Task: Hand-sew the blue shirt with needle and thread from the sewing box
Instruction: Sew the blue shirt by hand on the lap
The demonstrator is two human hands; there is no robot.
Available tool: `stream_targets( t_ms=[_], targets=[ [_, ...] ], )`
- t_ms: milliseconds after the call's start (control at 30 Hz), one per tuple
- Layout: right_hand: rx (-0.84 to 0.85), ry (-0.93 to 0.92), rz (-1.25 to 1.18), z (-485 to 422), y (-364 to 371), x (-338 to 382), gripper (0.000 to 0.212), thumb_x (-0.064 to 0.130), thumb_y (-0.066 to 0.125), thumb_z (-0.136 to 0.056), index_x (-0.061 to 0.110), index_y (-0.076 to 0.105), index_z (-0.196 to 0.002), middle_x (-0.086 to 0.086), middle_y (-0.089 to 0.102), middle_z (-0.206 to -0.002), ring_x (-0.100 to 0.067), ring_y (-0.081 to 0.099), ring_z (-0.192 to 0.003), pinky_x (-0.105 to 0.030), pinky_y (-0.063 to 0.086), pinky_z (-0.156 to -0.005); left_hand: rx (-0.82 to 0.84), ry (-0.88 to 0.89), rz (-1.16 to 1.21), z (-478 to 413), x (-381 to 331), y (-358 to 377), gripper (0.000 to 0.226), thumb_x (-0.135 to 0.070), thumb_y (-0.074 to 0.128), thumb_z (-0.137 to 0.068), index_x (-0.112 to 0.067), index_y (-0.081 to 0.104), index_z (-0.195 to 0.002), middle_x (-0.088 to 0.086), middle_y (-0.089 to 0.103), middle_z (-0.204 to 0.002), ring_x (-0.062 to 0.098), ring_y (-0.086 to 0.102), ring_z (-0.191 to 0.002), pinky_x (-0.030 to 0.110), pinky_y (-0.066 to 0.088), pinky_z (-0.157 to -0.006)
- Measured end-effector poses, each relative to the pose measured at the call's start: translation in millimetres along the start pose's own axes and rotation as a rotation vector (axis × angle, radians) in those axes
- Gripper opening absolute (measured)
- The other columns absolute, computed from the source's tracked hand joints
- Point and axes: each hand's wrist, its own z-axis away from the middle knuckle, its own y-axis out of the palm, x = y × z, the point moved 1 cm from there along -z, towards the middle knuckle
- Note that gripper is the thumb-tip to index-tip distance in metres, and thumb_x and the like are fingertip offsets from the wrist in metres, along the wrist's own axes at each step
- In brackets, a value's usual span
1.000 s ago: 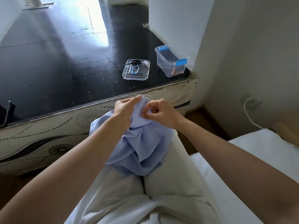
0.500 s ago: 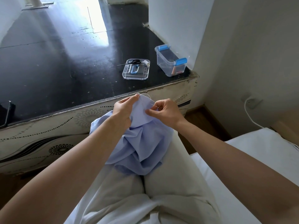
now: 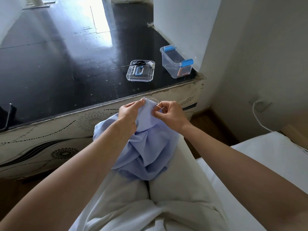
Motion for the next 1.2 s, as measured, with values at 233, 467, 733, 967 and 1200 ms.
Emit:
stream_targets(
  t_ms=[233,467,733,967,1200],
  targets=[
    [0.796,0.355,0.319,14,-21,-1,0.007,0.02,0.079,-0.078,0.015,0.073,-0.077,-0.004,0.06,-0.074,-0.018,0.043,-0.061,-0.023,0.033,-0.047,-0.084,0.026,0.068,1,-2,-1,0.017,-0.031,0.08,-0.079,-0.018,0.068,-0.078,0.004,0.063,-0.078,0.023,0.059,-0.073,0.027,0.051,-0.062],
    [0.175,0.168,-0.021,3,-29,8,0.006,0.012,0.068,-0.088,0.01,0.07,-0.094,-0.003,0.064,-0.077,-0.013,0.059,-0.071,-0.034,0.055,-0.074,-0.084,0.014,0.081,6,-4,1,0.02,-0.032,0.081,-0.078,-0.018,0.067,-0.078,0.003,0.063,-0.076,0.022,0.059,-0.074,0.024,0.049,-0.057],
    [-0.077,-0.01,-0.004,-6,-6,16,0.02,0.034,0.076,-0.083,0.016,0.069,-0.089,-0.004,0.069,-0.082,-0.019,0.064,-0.076,-0.039,0.06,-0.071,-0.016,-0.013,0.023,9,-1,3,0.024,-0.033,0.081,-0.077,-0.012,0.069,-0.08,0.011,0.069,-0.085,0.03,0.065,-0.082,0.04,0.057,-0.079],
    [-0.045,-0.044,-0.017,-5,-4,15,0.016,0.023,0.072,-0.087,0.007,0.07,-0.082,-0.015,0.069,-0.077,-0.024,0.061,-0.069,-0.042,0.058,-0.067,0.013,-0.021,0.073,10,-1,4,0.019,-0.025,0.078,-0.081,-0.011,0.066,-0.077,0.009,0.065,-0.076,0.023,0.06,-0.071,0.029,0.052,-0.066],
    [0.458,-0.021,-0.146,11,-14,16,0.005,0.016,0.072,-0.087,0.015,0.072,-0.082,-0.015,0.055,-0.067,-0.025,0.044,-0.061,-0.026,0.04,-0.055,0.014,-0.047,0.032,7,-2,1,0.023,-0.033,0.08,-0.079,-0.014,0.066,-0.083,0.012,0.067,-0.09,0.027,0.063,-0.083,0.036,0.056,-0.075]
  ],
)
